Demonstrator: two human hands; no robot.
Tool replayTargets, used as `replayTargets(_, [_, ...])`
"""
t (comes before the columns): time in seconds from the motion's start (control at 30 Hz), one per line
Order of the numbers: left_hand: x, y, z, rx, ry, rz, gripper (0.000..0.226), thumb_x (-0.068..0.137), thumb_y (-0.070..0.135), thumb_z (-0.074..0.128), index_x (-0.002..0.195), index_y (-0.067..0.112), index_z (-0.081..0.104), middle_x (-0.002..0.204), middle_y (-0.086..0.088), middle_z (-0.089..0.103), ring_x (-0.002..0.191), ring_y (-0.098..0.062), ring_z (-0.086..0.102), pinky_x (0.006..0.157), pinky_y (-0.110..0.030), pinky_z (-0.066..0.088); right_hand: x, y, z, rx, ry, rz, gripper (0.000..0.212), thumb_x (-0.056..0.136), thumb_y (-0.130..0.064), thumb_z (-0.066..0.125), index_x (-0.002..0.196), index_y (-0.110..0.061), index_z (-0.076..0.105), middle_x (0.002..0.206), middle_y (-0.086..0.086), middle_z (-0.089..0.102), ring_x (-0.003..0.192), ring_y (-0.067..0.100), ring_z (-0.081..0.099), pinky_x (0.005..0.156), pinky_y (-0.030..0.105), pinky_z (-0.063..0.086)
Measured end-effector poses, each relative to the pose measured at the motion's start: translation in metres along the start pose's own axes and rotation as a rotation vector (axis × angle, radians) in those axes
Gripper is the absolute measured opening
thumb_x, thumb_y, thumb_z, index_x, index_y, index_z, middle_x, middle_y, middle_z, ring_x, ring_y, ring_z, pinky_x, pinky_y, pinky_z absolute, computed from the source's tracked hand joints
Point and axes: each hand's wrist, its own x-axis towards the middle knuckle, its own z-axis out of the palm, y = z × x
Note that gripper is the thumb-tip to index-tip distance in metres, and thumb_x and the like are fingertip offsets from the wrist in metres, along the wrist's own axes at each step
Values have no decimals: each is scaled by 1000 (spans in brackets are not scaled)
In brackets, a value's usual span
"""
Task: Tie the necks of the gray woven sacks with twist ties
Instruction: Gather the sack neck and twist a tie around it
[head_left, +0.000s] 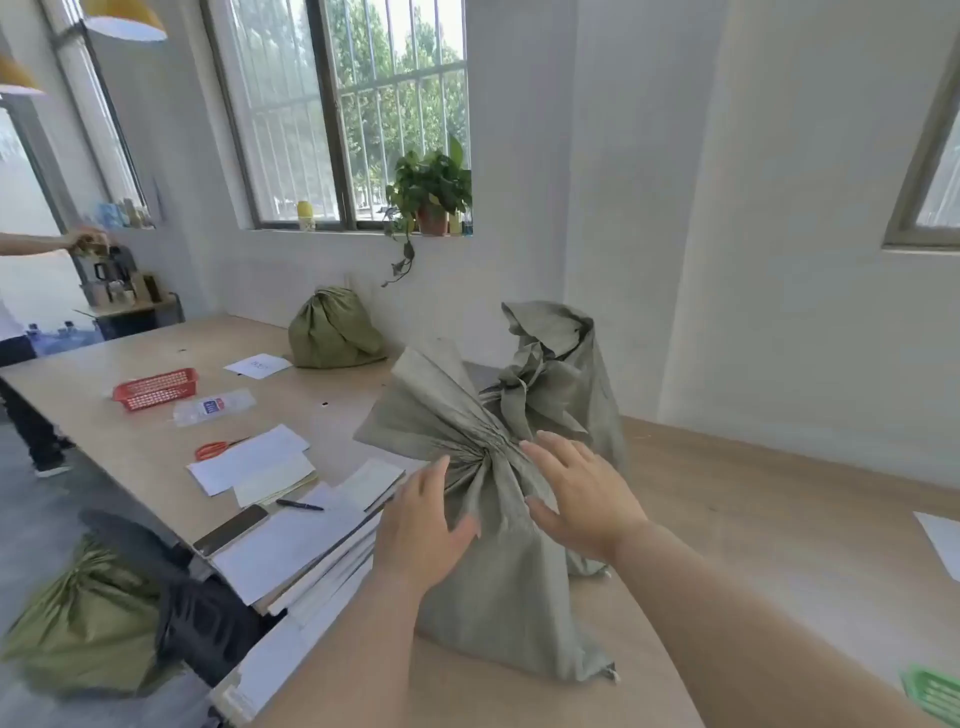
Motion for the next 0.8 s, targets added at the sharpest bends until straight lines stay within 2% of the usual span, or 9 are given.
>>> replayTargets(0.2, [47, -29, 24, 25, -100, -27, 69, 88, 53, 49, 148, 20, 38, 148, 1, 45, 136, -21, 39, 109, -39, 35, 46, -11, 32, 58, -51, 75, 63, 94, -38, 51, 152, -18, 33, 155, 4, 33, 136, 29, 42, 107, 41, 43])
replayTargets(0.3, [69, -39, 32, 56, -113, 29, 63, 84, 56, 48, 137, 23, 51, 136, 1, 55, 129, -23, 46, 105, -38, 39, 68, -18, 41, 81, -83, 108, 67, 95, -34, 50, 155, -17, 25, 156, 2, 29, 137, 26, 40, 109, 36, 40])
replayTargets(0.43, [89, -47, 42, 44, -114, 72, 61, 75, 63, 40, 119, 26, 60, 121, 2, 61, 120, -23, 52, 98, -38, 44, 88, -23, 59, 99, -168, 242, 75, 95, -36, 48, 158, -21, 10, 159, -2, 19, 134, 29, 46, 100, 42, 47])
replayTargets(0.53, [99, -49, 48, -11, -152, 106, 66, 75, 65, 35, 123, 25, 57, 125, 3, 60, 122, -22, 52, 99, -39, 43, 96, -24, 72, 104, -184, 344, 78, 96, -36, 46, 158, -22, 1, 162, -2, 14, 126, 32, 53, 93, 44, 51])
replayTargets(0.63, [105, -47, 51, -88, -231, 140, 63, 85, 62, 42, 136, 23, 42, 135, 0, 56, 126, -25, 50, 97, -42, 43, 103, -25, 77, 106, -177, 402, 79, 97, -35, 46, 159, -22, -2, 155, 1, 26, 118, 35, 57, 88, 44, 52])
replayTargets(0.73, [107, -45, 52, -254, -285, 115, 62, 84, 65, 46, 134, 31, 33, 126, 2, 62, 113, -25, 60, 88, -41, 51, 108, -26, 80, 103, -174, 435, 75, 98, -32, 46, 158, -20, 4, 147, 3, 35, 114, 36, 59, 84, 42, 51])
replayTargets(0.8, [107, -43, 53, -355, -318, 90, 65, 81, 66, 50, 134, 34, 29, 118, 6, 66, 104, -22, 66, 84, -44, 55, 108, -26, 80, 108, -159, 442, 65, 97, -30, 47, 154, -20, 17, 141, 4, 41, 111, 36, 60, 82, 42, 52])
